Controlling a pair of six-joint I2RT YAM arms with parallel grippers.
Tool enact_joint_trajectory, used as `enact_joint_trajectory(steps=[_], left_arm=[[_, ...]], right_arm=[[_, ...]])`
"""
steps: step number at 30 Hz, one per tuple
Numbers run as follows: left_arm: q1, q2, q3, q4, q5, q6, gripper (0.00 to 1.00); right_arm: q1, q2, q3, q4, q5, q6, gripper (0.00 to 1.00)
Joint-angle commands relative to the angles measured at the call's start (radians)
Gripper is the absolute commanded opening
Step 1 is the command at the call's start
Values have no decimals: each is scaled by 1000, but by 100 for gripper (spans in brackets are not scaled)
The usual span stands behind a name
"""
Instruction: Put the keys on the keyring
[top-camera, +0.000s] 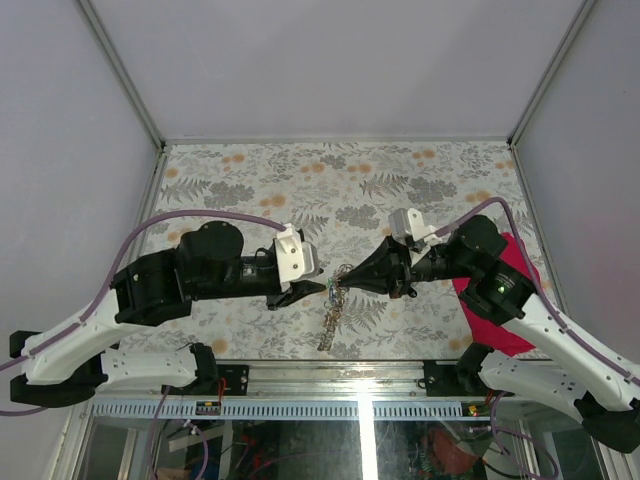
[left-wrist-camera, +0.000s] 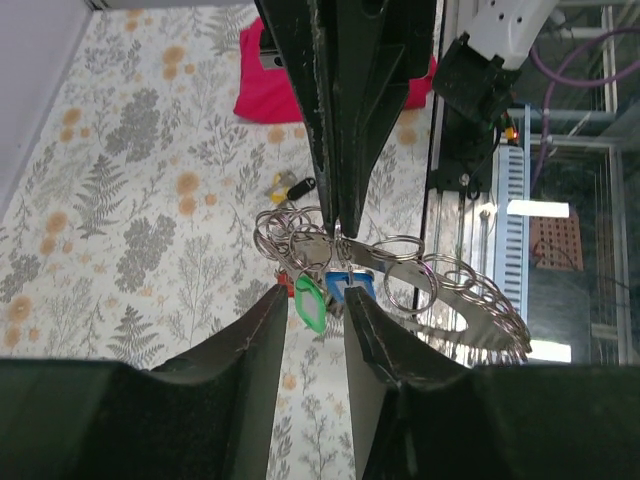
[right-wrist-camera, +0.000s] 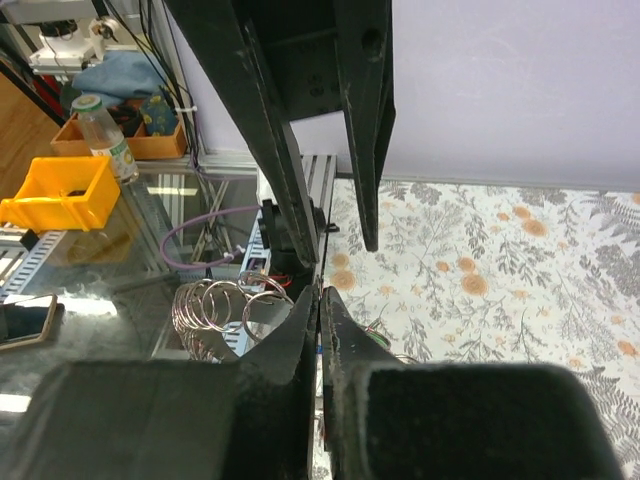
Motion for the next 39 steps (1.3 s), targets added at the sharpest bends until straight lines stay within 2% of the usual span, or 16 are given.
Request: enact_joint_trajectory(steps=[1,12,15,19,24,39], left_arm=[[-7,-57,-75,248,11,-49,31],[-6,-92,-147,371,56,-84,26],[-6,-122,-190,460,58,-104,26],[-7,-152,-240,554,67,-125,21],[-7,-174,-271,638,57,-141,21],[-6,-162,-299,700,76,-167,21]], right_arm=[[-2,-55,38,166,11,59,0],[-2,-84,6,283,46,114,0],[-2,-93,-29,370,70,154,0],[-2,-108,-97,531,125,243,0],[-3,-105,-155,682,148,326,0],[-2,-98,-152,723,124,351,0]])
